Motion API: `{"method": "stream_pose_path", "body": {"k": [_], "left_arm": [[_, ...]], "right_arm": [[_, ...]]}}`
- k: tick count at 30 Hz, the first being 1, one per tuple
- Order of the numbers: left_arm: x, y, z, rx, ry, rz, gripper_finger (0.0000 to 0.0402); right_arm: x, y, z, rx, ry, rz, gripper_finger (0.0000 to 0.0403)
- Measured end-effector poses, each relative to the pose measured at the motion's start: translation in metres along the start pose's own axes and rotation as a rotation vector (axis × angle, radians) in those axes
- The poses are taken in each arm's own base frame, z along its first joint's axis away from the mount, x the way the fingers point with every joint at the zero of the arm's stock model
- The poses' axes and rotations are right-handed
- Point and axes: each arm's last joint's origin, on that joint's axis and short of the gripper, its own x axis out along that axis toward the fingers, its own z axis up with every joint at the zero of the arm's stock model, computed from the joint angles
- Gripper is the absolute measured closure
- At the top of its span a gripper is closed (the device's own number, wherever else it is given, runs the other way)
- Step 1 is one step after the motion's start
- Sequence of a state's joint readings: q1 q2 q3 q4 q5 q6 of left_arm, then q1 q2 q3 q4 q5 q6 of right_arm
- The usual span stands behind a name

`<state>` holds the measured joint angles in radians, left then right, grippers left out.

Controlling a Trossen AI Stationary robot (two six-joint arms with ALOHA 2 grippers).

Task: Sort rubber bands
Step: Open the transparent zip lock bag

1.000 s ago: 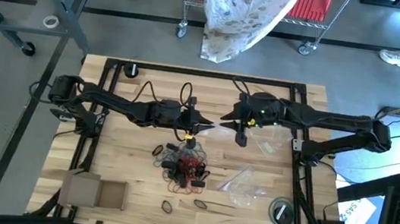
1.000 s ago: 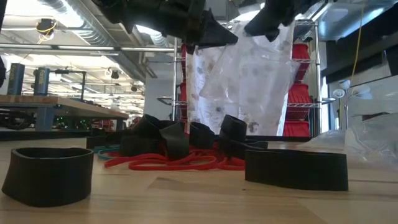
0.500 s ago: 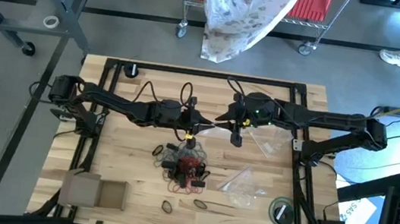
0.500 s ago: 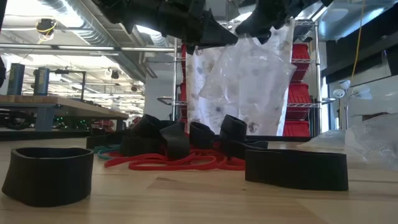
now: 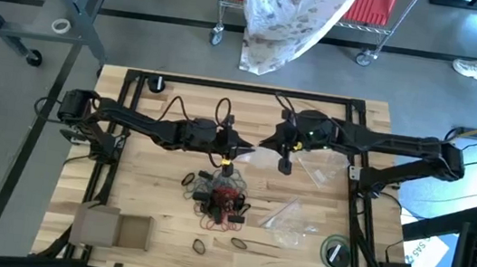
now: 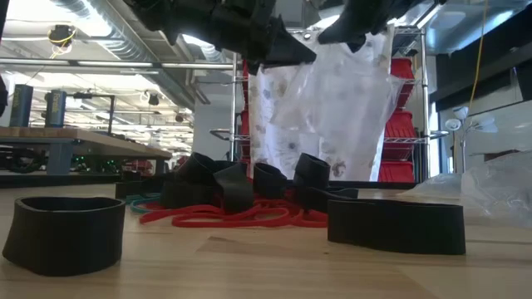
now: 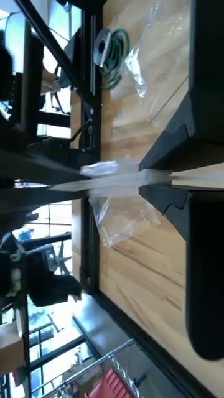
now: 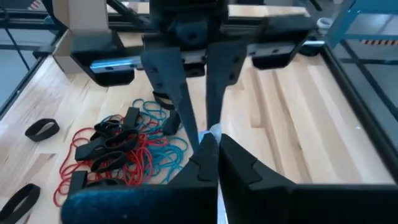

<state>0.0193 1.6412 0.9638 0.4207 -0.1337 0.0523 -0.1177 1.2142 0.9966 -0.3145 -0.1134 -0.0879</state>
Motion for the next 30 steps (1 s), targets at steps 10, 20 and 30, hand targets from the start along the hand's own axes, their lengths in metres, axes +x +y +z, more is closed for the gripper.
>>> {"method": "stream_pose_path", "body": {"k": [10, 20, 30], "left_arm": [[-0.001, 0.000, -0.009, -0.017, 0.096, -0.004, 0.0378], [-0.002, -0.003, -0.016, -0.021, 0.171, -0.012, 0.0378], [-0.001, -0.002, -0.016, -0.037, 0.161, -0.008, 0.0364]], "right_arm": [[-0.024, 0.001, 0.002, -0.006, -0.015, -0.037, 0.0403], [-0.038, 0.003, 0.001, -0.017, -0.014, -0.037, 0.0403], [-0.038, 0.003, 0.001, -0.027, -0.019, -0.039, 0.0403]]}}
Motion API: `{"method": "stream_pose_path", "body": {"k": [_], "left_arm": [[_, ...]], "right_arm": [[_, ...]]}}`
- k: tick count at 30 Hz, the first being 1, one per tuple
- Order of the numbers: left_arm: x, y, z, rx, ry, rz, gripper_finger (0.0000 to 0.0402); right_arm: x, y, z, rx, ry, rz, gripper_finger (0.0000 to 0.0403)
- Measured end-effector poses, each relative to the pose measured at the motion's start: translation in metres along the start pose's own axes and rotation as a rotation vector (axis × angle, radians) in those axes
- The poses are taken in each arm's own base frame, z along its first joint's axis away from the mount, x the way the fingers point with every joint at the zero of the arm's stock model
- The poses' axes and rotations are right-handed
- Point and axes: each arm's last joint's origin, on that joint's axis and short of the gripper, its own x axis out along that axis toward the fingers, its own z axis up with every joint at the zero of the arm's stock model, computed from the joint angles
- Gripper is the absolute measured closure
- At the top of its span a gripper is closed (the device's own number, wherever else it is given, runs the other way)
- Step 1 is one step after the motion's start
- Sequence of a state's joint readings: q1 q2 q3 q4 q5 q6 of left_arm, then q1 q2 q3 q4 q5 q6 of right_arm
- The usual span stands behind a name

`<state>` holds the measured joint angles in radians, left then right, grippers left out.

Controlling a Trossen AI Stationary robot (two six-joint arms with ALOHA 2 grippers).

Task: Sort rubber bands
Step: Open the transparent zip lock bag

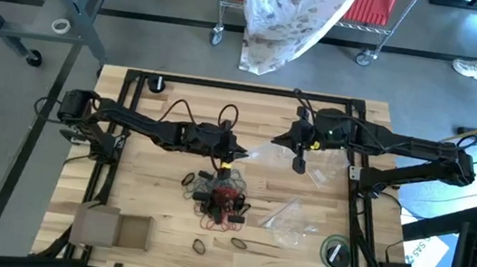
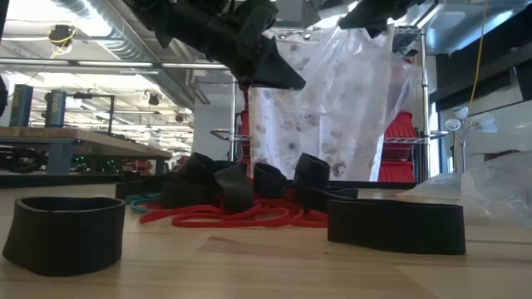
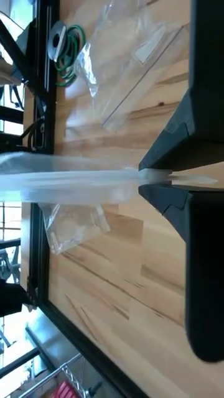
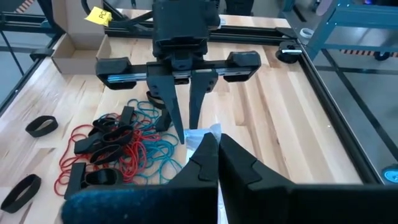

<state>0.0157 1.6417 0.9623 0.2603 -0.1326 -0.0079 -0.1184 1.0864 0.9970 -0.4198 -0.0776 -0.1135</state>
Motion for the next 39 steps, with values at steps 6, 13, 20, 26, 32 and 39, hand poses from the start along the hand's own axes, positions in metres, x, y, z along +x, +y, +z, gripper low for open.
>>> {"method": "stream_pose_path", "body": {"k": [6, 13, 20, 26, 32, 39], "left_arm": [[-0.017, 0.011, 0.013, -0.059, -0.022, 0.016, 0.0290], [-0.038, 0.023, 0.036, -0.082, -0.148, 0.025, 0.0231], [-0.017, 0.023, 0.023, -0.081, -0.114, 0.002, 0.0233], [-0.011, 0.023, 0.017, -0.080, -0.094, 0.002, 0.0239], [-0.011, 0.023, 0.017, -0.049, -0.094, 0.005, 0.0239], [-0.011, 0.023, 0.020, -0.039, -0.122, 0.009, 0.0250]], "right_arm": [[-0.001, 0.000, -0.001, -0.020, 0.015, 0.007, 0.0403], [0.011, 0.001, -0.005, -0.052, 0.050, 0.058, 0.0403], [0.031, 0.000, -0.004, -0.063, 0.037, 0.081, 0.0403], [0.034, 0.000, -0.004, -0.064, 0.030, 0.097, 0.0403], [0.034, 0.000, -0.003, -0.064, 0.024, 0.100, 0.0403], [0.034, 0.002, -0.003, -0.065, 0.019, 0.147, 0.0403]]}}
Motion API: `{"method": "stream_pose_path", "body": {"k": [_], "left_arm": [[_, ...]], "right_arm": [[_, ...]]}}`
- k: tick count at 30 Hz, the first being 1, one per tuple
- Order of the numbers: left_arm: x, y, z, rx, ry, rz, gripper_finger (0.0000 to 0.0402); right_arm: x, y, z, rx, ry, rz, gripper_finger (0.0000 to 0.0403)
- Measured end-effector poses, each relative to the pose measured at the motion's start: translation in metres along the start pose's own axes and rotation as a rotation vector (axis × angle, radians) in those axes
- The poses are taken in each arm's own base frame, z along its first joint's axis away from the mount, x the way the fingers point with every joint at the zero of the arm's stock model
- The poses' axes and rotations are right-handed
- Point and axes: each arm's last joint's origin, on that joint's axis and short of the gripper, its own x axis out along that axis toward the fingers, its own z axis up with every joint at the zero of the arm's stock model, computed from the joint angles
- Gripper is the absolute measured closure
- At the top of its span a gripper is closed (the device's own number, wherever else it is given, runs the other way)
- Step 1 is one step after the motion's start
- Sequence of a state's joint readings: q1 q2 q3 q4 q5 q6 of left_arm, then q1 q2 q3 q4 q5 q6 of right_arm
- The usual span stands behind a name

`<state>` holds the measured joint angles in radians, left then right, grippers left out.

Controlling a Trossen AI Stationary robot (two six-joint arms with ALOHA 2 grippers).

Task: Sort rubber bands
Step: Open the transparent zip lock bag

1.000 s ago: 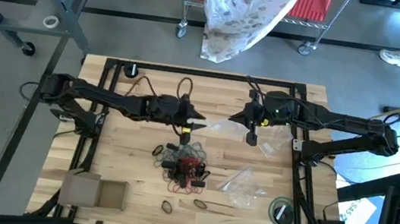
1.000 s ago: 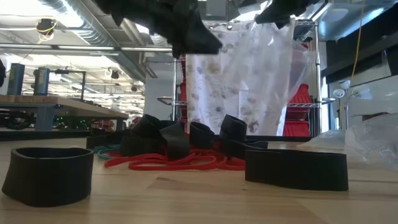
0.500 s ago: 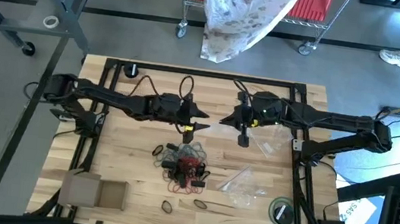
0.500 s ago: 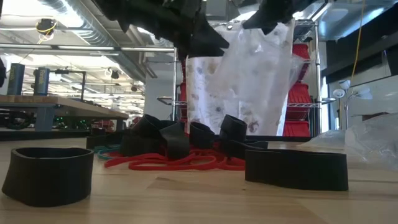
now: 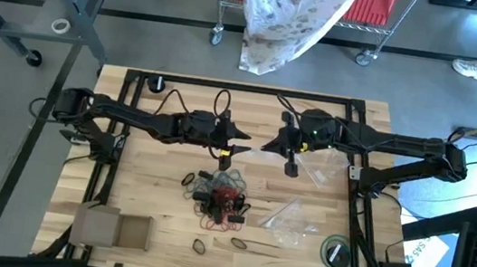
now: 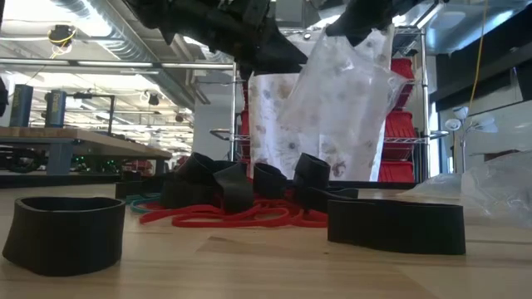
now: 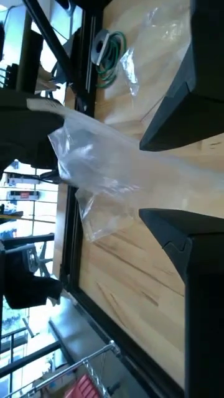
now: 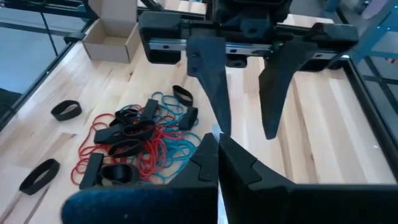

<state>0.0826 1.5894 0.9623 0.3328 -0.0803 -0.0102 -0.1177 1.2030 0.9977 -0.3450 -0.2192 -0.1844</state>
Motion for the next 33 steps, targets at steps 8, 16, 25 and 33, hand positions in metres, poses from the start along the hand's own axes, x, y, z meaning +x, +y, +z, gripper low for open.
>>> {"method": "stream_pose_path", "body": {"k": [8, 16, 25, 33], "left_arm": [[0.002, -0.003, -0.001, 0.021, -0.003, -0.012, 0.0254], [-0.001, -0.009, -0.003, 0.085, 0.027, -0.033, 0.0258], [-0.012, -0.004, 0.009, 0.098, -0.002, 0.013, 0.0259], [-0.008, -0.007, 0.005, 0.096, 0.001, 0.006, 0.0259]], "right_arm": [[0.001, -0.001, 0.002, -0.009, -0.025, -0.002, 0.0403], [0.002, -0.001, 0.001, -0.007, -0.016, -0.010, 0.0403], [0.002, 0.000, 0.000, -0.005, -0.004, 0.002, 0.0403], [0.002, -0.001, 0.001, -0.007, -0.016, 0.000, 0.0403]]}}
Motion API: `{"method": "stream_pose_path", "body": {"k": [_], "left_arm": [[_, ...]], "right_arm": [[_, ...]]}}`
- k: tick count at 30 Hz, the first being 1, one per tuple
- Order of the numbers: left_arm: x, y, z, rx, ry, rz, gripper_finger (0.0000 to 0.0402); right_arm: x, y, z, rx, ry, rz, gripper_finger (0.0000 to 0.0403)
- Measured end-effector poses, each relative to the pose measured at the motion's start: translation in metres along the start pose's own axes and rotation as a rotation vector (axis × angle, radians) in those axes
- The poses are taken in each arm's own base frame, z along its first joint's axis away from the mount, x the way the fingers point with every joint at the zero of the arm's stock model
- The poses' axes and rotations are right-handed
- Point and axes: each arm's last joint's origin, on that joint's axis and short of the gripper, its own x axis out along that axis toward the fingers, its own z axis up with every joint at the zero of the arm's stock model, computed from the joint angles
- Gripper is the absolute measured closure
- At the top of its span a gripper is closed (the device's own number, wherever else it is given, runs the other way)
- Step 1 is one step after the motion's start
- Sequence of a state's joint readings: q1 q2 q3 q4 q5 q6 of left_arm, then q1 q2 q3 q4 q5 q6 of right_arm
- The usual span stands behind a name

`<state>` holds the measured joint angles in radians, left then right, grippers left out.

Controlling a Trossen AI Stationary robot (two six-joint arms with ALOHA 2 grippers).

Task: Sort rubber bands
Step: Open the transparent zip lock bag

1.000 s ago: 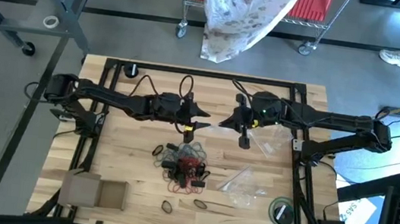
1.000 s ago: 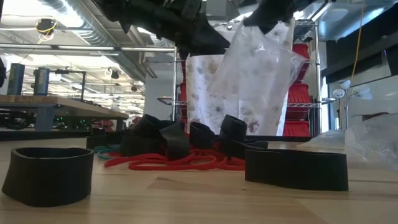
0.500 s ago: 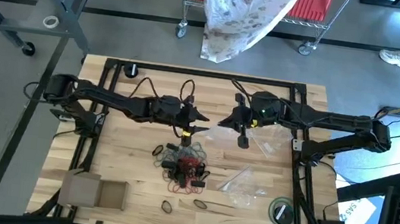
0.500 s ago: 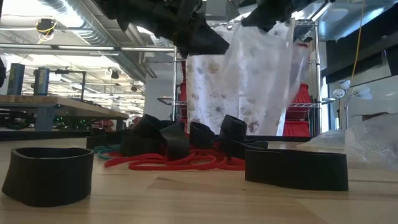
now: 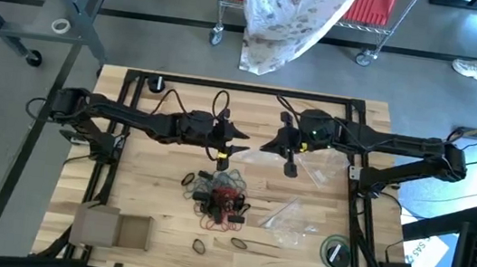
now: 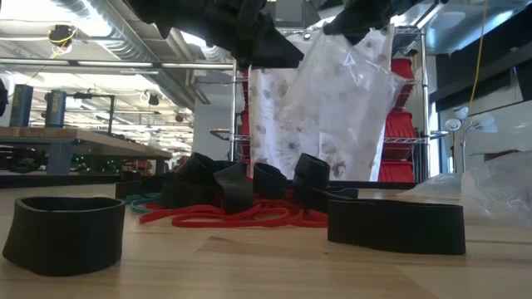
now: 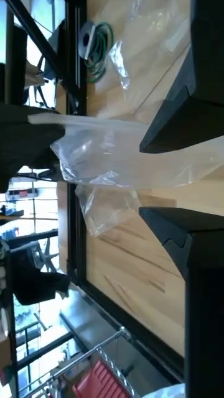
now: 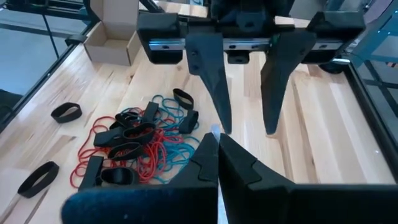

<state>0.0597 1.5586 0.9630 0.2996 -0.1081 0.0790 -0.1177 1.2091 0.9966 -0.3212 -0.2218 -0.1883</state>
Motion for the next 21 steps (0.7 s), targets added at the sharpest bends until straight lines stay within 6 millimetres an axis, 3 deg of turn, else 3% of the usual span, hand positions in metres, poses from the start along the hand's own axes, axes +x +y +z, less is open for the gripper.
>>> {"method": "stream_pose_path", "body": {"k": [21], "left_arm": [[0.0007, -0.0048, 0.0008, -0.033, -0.018, -0.078, 0.0259]], "right_arm": [[-0.0001, -0.0005, 0.0011, -0.003, -0.009, -0.010, 0.0403]]}}
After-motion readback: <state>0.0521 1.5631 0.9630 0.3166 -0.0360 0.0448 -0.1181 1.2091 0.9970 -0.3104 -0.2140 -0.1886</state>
